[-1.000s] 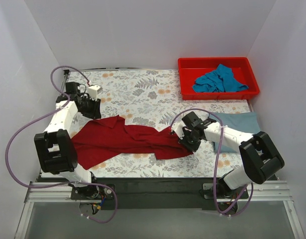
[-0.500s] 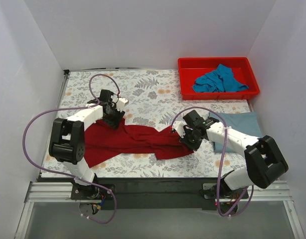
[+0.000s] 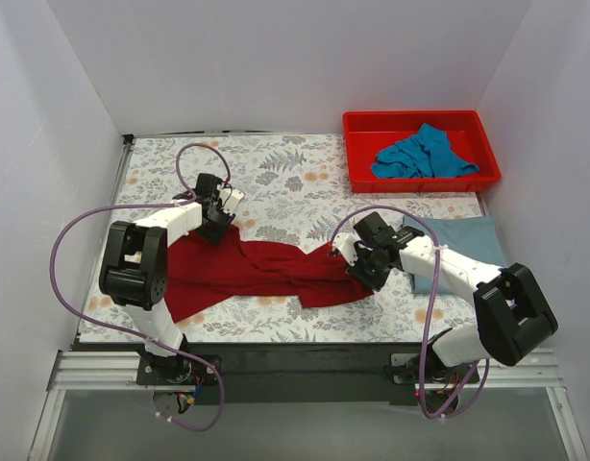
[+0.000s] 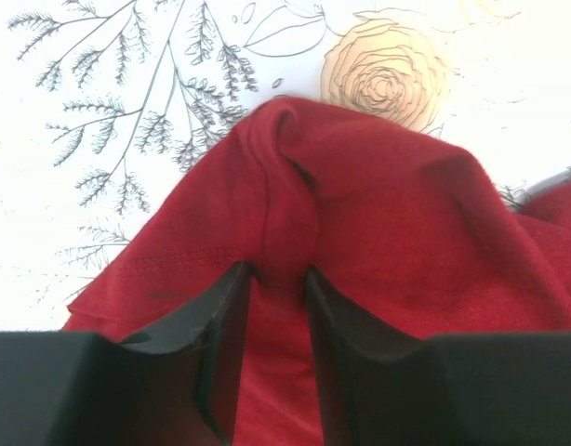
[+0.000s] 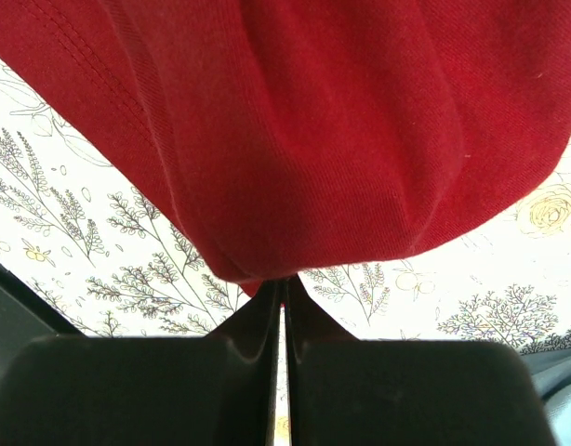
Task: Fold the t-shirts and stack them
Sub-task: Flatten the tshirt out
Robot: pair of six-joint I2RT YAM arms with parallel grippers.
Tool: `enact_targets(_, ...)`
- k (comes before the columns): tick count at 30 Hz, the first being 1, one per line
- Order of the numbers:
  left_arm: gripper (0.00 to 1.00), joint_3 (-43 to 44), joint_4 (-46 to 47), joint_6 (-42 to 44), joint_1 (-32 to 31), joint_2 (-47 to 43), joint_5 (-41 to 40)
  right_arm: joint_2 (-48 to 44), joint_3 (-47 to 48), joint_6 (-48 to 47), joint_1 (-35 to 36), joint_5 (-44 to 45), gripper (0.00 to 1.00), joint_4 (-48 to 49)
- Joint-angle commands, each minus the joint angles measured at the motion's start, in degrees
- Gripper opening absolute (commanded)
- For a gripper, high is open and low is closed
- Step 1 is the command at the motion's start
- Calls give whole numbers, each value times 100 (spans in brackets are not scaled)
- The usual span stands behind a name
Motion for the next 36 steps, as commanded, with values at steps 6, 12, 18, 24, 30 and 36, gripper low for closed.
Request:
enact_targets(6, 0, 267, 133, 79, 98, -562, -321, -450, 538, 59, -11, -217, 1, -253)
enact_targets(12, 0, 1048, 27, 97, 748, -1115, -260, -732, 1698, 130, -757, -1052, 1, -394)
enact_targets(18, 0, 2059, 132, -26, 1627, -1371, 48, -504, 3728, 305, -1013, -1483, 1, -333)
enact_targets(24, 0, 2332, 1079, -175, 2207, -2100, 100, -477, 4916, 1061, -1329, -992, 1, 589)
enact_targets(30, 0, 2517, 1766, -325, 2471, -2916, 30, -1039, 5162, 1299, -1356, -254, 1, 1881)
enact_targets(36, 0, 2553, 2705, -492, 2533, -3813, -453, -1505, 5462, 1536, -1356, -95, 1, 2287)
